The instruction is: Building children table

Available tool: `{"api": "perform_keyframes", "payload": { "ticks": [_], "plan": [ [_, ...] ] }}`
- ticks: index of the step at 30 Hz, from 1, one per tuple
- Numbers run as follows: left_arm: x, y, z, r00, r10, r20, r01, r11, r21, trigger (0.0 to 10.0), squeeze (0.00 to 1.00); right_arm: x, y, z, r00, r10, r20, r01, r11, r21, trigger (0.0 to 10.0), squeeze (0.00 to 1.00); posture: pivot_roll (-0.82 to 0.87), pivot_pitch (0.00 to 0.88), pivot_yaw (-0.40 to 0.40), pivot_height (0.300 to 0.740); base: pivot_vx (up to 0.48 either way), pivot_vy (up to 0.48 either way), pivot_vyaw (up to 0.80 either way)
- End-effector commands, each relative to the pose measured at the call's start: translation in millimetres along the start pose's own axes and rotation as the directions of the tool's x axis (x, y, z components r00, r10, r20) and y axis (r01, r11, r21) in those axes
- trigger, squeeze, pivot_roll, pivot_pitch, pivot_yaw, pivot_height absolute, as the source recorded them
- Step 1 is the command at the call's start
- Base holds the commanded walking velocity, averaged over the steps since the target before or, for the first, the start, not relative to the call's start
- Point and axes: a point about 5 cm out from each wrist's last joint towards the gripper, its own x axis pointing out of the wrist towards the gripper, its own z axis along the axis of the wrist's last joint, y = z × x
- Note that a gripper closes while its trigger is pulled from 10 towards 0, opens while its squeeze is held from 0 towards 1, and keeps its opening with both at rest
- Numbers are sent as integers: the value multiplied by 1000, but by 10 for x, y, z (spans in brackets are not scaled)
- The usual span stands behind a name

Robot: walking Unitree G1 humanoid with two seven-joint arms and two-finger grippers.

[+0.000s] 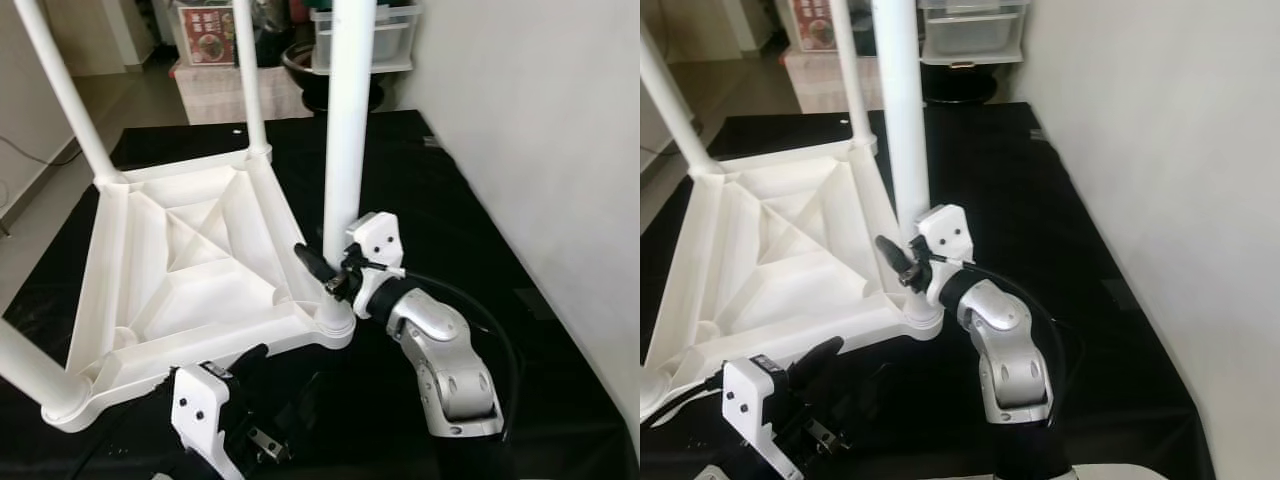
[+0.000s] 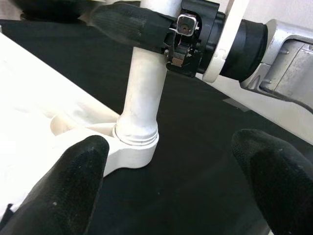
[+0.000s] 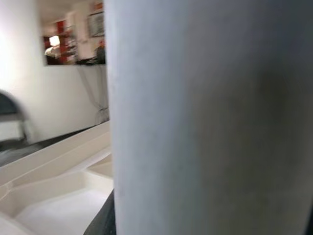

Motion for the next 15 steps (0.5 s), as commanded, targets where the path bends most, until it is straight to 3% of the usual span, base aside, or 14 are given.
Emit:
{"api": "perform_keyframes", "payload": {
  "ticks": [1,2,5,6,7,9,10,11,13,15],
  "plan": [
    [-11,45,-20,1000,21,-8,-21,1000,1,10000,0,17,43,-216,992,54,-111,-50,998,43,9098,0,51,122,7,740,0,0,0],
    [7,71,-8,999,34,1,-34,999,5,10000,0,44,16,-180,988,114,-107,-111,993,32,10000,0,56,118,6,740,0,0,0],
    [29,107,9,999,43,12,-43,999,15,10000,0,68,-17,-103,977,196,-88,-195,980,28,10000,0,56,117,6,740,0,0,0],
    [70,205,41,996,79,35,-80,997,24,10000,0,80,-64,14,935,349,-63,-350,937,4,10000,0,52,115,10,740,0,0,0],
    [84,254,55,994,99,45,-100,995,25,10000,0,66,-69,51,915,399,-62,-400,916,-10,10000,0,52,115,10,740,0,0,0],
    [84,254,55,994,99,45,-100,995,25,10000,0,66,-69,51,915,399,-62,-400,916,-10,10000,0,52,115,10,740,0,0,0],
    [114,324,60,991,123,57,-124,992,12,10000,0,53,-117,62,878,474,-73,-476,879,-18,10000,1000,52,110,8,740,0,0,0],
    [136,372,57,988,137,63,-138,990,-3,10000,0,36,-176,76,822,562,-90,-567,823,-33,10000,1000,58,110,7,740,0,0,0],
    [150,416,55,987,148,68,-147,989,-10,10000,0,77,-348,111,751,648,-128,-658,750,-63,10000,1000,67,111,7,740,0,0,0],
    [148,417,57,986,149,68,-149,989,-8,10000,0,100,-378,121,750,649,-131,-660,749,-66,10000,1000,67,111,7,740,0,0,0]
  ]
}}
